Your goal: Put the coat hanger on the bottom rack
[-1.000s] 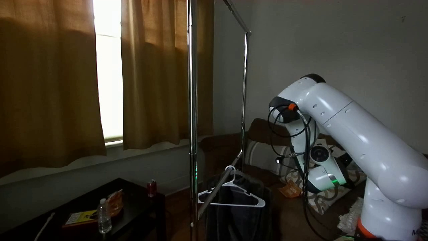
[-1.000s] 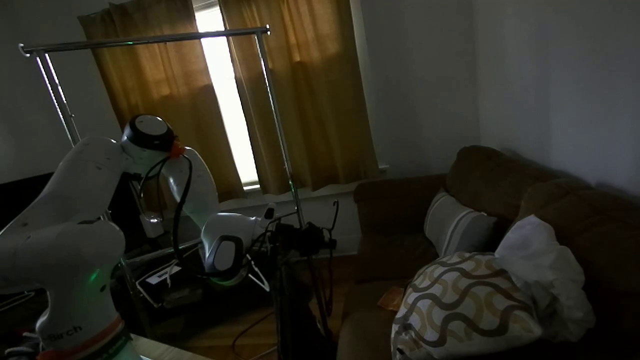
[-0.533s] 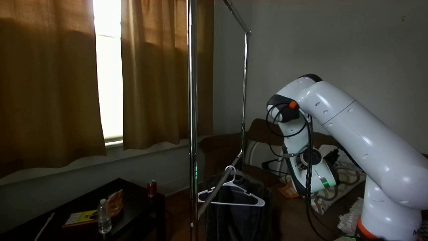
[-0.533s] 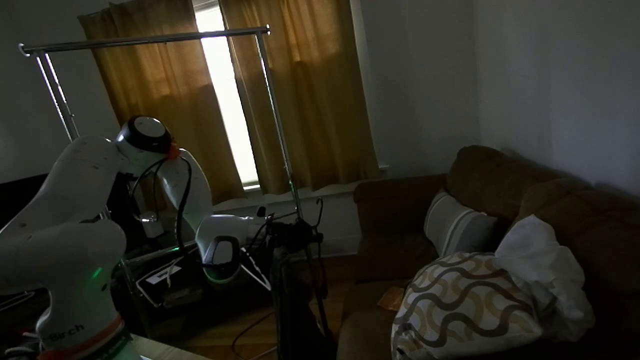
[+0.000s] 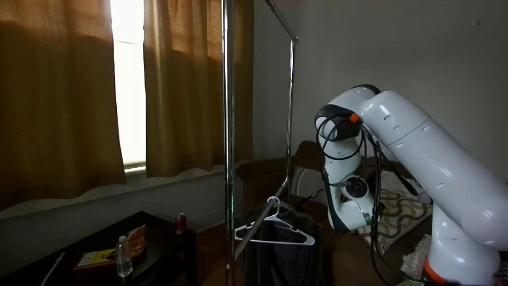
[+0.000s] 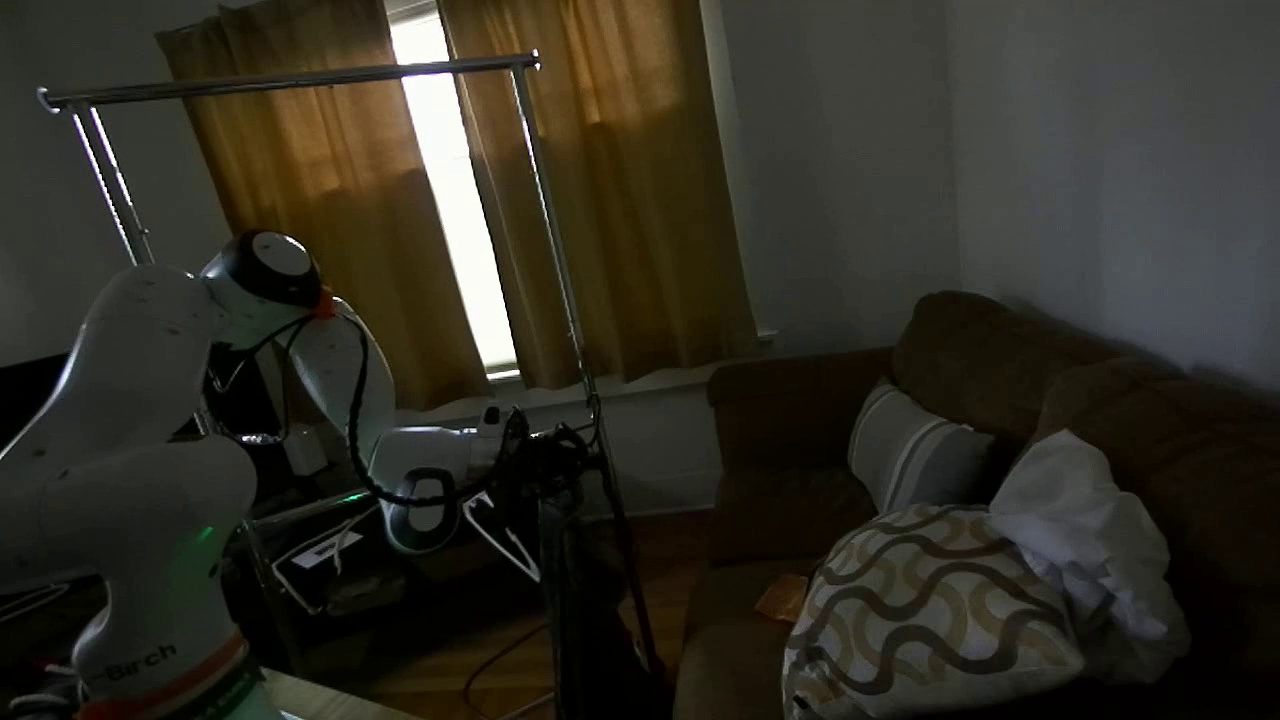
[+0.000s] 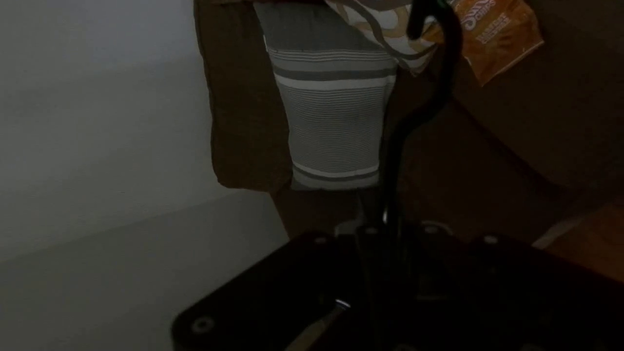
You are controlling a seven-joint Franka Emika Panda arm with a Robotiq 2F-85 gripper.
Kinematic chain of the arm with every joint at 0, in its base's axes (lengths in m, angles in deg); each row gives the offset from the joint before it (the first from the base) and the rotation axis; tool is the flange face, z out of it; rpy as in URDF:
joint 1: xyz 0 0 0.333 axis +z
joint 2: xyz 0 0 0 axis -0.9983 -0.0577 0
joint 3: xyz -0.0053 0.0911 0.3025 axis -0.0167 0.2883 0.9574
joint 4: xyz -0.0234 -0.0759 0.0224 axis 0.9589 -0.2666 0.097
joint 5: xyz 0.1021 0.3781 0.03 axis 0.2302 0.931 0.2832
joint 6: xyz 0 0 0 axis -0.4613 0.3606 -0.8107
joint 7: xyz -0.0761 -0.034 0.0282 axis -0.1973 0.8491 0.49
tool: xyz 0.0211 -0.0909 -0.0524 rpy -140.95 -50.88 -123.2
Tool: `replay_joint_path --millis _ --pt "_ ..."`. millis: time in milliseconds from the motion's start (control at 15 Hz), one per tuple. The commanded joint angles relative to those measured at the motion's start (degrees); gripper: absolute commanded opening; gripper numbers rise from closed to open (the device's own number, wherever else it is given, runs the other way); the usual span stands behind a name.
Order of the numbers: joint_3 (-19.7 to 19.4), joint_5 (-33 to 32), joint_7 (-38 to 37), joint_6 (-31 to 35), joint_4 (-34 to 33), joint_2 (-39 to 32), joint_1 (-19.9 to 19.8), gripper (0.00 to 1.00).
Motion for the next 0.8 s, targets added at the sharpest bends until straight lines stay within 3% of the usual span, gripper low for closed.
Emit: replay_joint_path --millis 0,200,267,733 --pt "4.22 8.81 9.66 2.4 -1.06 0.54 1.01 0.02" --pt "8.96 14.13 15.86 5.78 -3.35 -0.36 -0.98 0.02" --pt "5.39 15.17 13.76 3.15 -3.61 -2.51 4.34 0.02" --pt "5.4 19.17 16.26 3.3 -6.58 -7.14 8.36 0.02"
